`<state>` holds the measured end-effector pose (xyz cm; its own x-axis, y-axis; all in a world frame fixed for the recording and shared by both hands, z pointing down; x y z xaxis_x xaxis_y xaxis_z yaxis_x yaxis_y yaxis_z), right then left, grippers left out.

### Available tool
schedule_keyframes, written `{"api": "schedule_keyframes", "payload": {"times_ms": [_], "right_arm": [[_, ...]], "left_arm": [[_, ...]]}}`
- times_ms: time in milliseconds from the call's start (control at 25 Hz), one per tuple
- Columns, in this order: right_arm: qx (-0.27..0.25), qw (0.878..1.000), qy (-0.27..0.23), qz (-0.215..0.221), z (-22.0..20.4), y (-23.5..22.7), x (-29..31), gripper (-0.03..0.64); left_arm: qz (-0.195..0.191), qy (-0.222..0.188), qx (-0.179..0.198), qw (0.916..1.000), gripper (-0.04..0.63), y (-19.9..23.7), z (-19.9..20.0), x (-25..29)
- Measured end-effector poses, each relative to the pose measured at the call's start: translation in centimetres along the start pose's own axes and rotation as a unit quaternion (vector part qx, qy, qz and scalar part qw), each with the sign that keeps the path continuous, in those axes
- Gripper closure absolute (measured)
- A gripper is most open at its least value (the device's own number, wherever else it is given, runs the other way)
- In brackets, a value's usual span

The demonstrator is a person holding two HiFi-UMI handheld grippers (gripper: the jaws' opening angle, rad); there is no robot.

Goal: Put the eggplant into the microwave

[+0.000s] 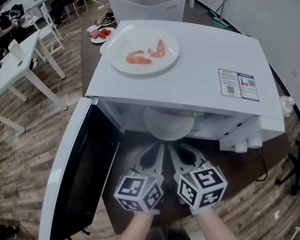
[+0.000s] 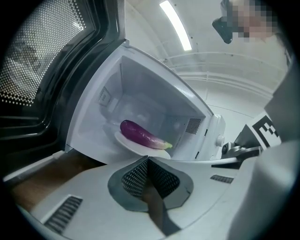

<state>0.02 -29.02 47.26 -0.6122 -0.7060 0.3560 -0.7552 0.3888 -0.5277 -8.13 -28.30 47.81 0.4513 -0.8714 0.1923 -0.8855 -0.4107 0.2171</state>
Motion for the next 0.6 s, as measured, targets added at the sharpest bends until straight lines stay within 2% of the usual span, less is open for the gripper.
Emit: {"api": "schedule_keyframes", "payload": {"times_ms": [600], "right_arm": [[0.009,1.0,-0.01,-0.006,1.1,-0.5,1.3,0.615]], "left_arm": [[-0.01,0.001,0.003,0.9999,0.595,1.0,0.8,1.5]]}}
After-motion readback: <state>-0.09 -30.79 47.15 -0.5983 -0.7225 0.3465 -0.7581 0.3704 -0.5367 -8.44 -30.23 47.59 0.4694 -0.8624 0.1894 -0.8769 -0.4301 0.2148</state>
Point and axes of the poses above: the fingertips, and each gripper's own axes: x forward along the fingers, y to its left, z out of its top, the point moved 5 cm from there along -x, backward along the fingers, and after that the axes turned 13 degrees about x, right-handed, at the moved point
